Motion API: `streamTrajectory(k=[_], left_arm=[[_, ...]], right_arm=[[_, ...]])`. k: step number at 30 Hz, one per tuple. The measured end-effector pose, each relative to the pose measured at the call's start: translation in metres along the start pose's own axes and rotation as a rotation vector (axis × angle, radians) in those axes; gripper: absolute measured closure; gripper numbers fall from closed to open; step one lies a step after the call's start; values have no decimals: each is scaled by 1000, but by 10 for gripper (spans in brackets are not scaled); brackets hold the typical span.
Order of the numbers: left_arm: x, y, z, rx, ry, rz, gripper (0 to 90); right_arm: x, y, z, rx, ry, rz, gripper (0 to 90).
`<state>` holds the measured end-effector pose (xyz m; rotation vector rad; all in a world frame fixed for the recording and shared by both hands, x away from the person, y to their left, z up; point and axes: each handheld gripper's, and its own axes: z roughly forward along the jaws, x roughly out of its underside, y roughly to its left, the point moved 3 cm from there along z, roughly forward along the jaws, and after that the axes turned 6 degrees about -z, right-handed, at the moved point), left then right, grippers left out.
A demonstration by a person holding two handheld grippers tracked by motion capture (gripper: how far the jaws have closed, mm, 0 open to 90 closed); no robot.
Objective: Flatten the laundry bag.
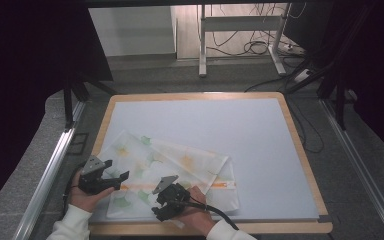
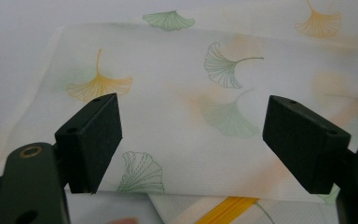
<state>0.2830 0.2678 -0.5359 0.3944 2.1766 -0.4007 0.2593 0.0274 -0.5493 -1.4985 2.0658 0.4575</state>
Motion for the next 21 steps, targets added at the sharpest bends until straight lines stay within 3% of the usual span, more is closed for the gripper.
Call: streamTrajectory(k=[12,13,16,19,21], left_arm=[[0,0,0,-1,3,-3,190],[0,0,0,-1,4,-3,190],[0,0,0,-1,6,-2,190],[0,0,1,0,3,-3,190],[0,0,1,0,3,-4,190]], right_arm=[[2,1,2,61,24,-36,382],[2,0,1,66,26,-39,444],[3,-1,0,63,26,-34,511],[4,-3,-1,74,14,-23,669],[4,-4,-2,77,14,-22,704]])
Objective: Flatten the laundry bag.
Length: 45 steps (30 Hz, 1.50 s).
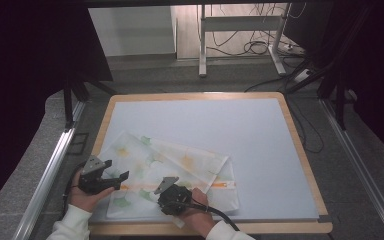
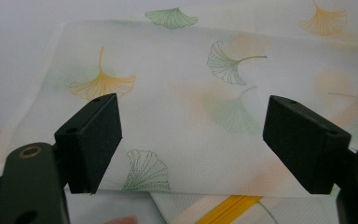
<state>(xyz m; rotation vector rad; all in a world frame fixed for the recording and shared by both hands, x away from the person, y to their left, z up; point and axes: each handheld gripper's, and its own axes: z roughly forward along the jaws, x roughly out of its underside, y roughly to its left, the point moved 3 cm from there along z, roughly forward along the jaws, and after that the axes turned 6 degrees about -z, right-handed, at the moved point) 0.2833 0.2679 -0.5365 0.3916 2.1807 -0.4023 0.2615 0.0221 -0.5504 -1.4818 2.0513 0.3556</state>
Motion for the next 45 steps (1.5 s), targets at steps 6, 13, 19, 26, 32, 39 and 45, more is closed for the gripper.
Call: streamTrajectory(k=[6,13,19,26,32,39,45], left_arm=[[0,0,0,2,2,2,190],[0,0,0,5,1,4,190],[0,0,0,7,-1,3,190],[0,1,-1,9,-7,4,192],[0,1,0,16,-7,2,192],[0,2,-1,19,-11,3,192],[0,1,-2,26,-17,5,192]], right_arm=[[1,-2,0,12,-5,-9,844],[1,-3,0,9,-14,-2,876],[1,-5,-1,-4,-26,7,881],[-1,-9,-6,6,-48,8,884],[-6,-20,-10,4,-84,45,885],[-9,-37,-15,-2,-122,91,886],[-11,-45,-24,15,-155,112,887]])
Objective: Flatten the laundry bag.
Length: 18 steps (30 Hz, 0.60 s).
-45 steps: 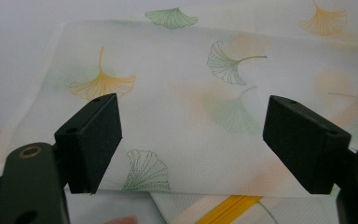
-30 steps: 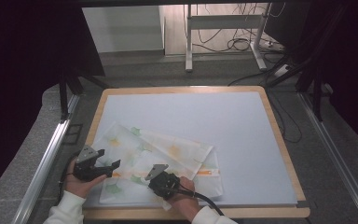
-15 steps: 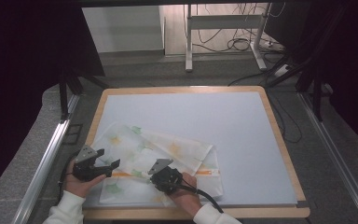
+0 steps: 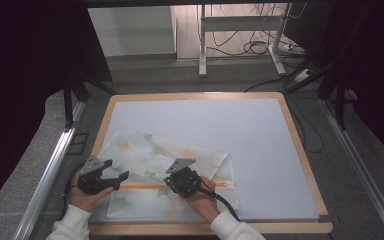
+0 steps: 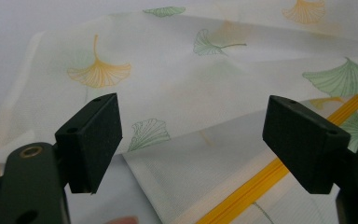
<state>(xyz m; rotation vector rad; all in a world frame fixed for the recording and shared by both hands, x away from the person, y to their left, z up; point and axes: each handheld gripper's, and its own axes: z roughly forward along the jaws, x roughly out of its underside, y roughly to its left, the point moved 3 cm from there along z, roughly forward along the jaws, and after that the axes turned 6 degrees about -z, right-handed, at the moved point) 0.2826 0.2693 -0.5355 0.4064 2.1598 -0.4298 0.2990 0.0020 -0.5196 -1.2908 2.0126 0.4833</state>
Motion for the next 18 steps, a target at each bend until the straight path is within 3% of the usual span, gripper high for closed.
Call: streamTrajectory(k=[18], left_arm=[[1,-1,2,9,14,5,192]], right_arm=[[-11,-23,-10,16,-48,39,888]])
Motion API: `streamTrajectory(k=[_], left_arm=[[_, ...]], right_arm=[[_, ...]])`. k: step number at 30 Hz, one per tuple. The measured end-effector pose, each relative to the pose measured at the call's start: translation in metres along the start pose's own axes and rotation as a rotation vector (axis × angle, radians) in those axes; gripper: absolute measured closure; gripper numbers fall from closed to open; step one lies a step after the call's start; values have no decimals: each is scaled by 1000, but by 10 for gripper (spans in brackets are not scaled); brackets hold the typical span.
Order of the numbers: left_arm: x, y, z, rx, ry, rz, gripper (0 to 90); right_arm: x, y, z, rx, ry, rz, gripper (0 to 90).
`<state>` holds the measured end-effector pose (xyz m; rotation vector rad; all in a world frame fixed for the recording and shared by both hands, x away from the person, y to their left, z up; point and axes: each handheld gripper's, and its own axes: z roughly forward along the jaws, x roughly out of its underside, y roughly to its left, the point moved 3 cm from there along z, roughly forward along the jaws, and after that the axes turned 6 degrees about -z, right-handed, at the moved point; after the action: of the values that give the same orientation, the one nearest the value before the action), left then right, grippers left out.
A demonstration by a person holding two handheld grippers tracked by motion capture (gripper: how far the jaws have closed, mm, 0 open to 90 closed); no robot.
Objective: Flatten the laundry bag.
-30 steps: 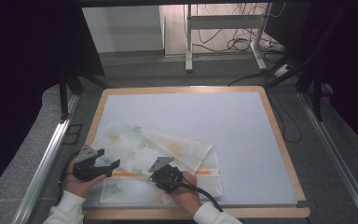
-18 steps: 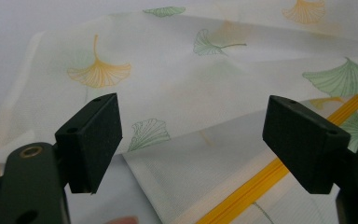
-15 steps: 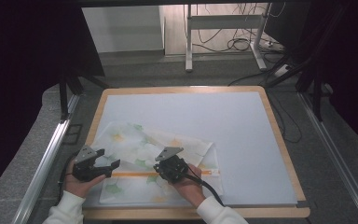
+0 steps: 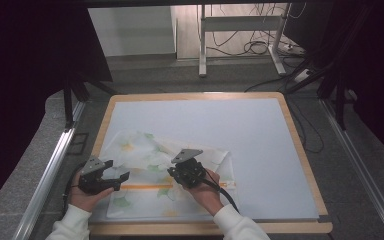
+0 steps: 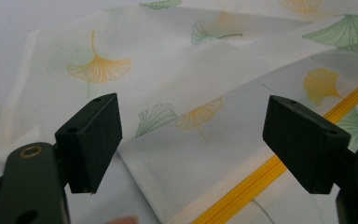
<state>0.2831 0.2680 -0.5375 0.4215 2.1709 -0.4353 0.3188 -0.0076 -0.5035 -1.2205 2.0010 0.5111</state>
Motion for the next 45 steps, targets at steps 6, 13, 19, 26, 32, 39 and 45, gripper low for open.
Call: streamTrajectory(k=[6,13,19,26,32,39,45], left_arm=[[0,0,0,0,1,2,192],[0,0,0,0,2,3,193],[0,-1,1,2,3,5,193],[1,-1,2,4,7,8,193],[1,-2,2,4,10,12,194],[1,-2,3,6,13,15,194],[1,-2,3,5,14,16,194]], right_arm=[[-2,-6,-2,3,-10,7,888],[-3,-17,-5,20,-24,33,888],[-3,-24,-5,32,-31,46,888],[-4,-33,-7,46,-40,59,888],[-4,-40,-9,55,-49,72,887],[-4,-49,-12,74,-60,95,887],[-3,-54,-12,80,-61,102,887]])
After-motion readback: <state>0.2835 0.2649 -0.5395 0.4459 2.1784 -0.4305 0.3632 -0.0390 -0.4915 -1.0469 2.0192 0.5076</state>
